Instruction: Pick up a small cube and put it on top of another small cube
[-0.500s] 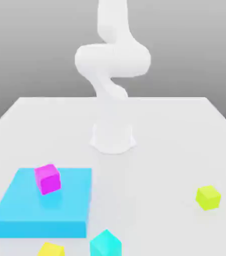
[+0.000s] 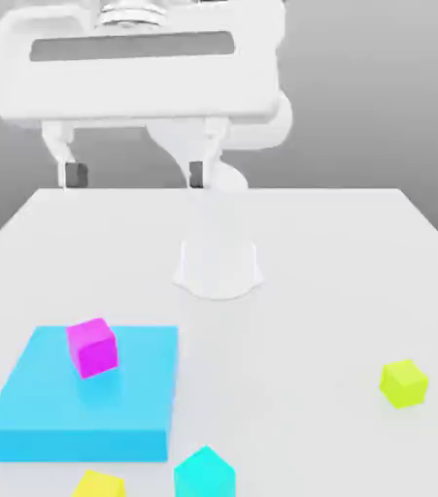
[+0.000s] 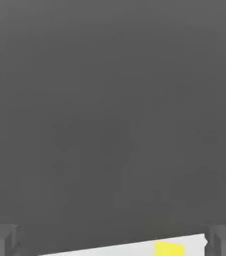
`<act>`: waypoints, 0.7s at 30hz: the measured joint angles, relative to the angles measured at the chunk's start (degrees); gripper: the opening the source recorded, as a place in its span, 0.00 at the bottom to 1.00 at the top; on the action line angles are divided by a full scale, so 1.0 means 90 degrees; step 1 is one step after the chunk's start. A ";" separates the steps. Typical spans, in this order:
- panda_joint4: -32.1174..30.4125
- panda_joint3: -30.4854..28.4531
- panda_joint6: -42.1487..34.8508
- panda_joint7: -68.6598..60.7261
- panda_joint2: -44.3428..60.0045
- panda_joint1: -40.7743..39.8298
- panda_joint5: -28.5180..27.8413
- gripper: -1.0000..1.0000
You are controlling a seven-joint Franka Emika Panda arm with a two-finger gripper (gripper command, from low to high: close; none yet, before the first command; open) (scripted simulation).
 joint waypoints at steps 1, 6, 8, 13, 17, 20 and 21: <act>0.0006 -0.0026 0.0067 -0.0017 0.0231 -0.0025 0.0028 0.50; 0.0037 -0.0120 0.0402 -0.0104 0.1388 -0.0214 0.0172 0.50; 0.0049 -0.0138 0.0536 -0.0134 0.1850 -0.0273 0.0223 0.50; 0.0080 -0.0196 0.0871 -0.0196 0.3006 -0.0438 0.0331 0.50; 0.0210 -0.0090 0.1394 -0.0276 0.3928 -0.0604 0.0448 0.50; 0.0302 -0.0002 0.1714 -0.0334 0.4351 -0.0678 0.0526 0.00; 0.0302 -0.0002 0.1714 -0.0334 0.4351 -0.0678 0.0526 0.00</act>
